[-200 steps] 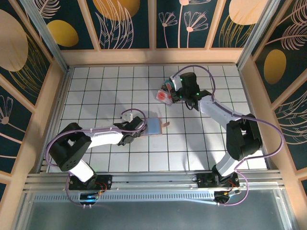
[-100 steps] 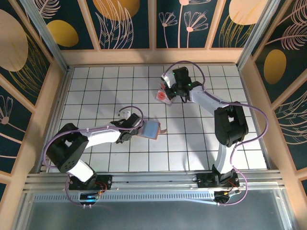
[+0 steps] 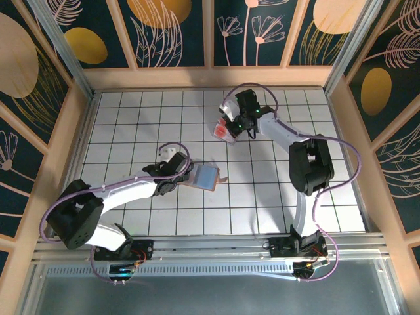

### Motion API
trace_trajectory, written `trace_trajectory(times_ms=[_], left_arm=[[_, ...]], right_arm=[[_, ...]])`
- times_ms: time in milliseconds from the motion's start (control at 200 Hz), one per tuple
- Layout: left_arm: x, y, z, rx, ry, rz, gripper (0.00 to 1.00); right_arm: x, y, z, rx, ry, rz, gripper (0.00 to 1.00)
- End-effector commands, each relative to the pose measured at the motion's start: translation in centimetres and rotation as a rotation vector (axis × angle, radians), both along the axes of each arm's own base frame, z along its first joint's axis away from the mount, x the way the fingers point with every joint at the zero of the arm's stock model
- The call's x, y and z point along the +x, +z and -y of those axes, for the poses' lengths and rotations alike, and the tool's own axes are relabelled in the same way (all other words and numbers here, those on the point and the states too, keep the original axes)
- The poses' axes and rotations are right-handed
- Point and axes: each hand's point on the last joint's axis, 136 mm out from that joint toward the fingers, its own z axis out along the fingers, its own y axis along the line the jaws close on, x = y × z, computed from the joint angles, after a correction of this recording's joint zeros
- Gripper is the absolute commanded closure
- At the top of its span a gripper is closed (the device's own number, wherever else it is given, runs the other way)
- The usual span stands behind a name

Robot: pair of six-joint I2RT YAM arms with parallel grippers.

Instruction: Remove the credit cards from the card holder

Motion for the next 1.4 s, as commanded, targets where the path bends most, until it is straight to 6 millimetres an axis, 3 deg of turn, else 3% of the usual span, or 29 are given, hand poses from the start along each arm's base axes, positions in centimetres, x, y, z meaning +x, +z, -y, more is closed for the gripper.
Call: trace_trajectory(times_ms=[0, 505, 976, 1281, 1391], left_arm=[[-0.3, 0.7, -0.8, 0.006, 0.022, 0.006, 0.01], [-0.1, 1.8, -1.1, -0.059, 0.079, 0.059, 0.01], [0.2, 2.7, -1.1, -0.103, 0.095, 0.083, 0.01], [0.2, 2.7, -1.2, -0.116, 0.108, 0.084, 0.01], [0.2, 2.8, -1.5, -0.124, 0.126, 0.093, 0.01]], right_arm=[[-0.3, -1.1, 0.3, -0.030, 0.018, -0.054, 1.00], [-0.3, -2.4, -0.9, -0.022, 0.070, -0.146, 1.00], [0.0, -3.3, -0.9, -0.071, 0.080, -0.190, 1.00], [1.2, -3.9, -1.5, -0.085, 0.080, -0.203, 1.00], [1.2, -3.3, -1.6, -0.078, 0.070, -0.197, 0.87]])
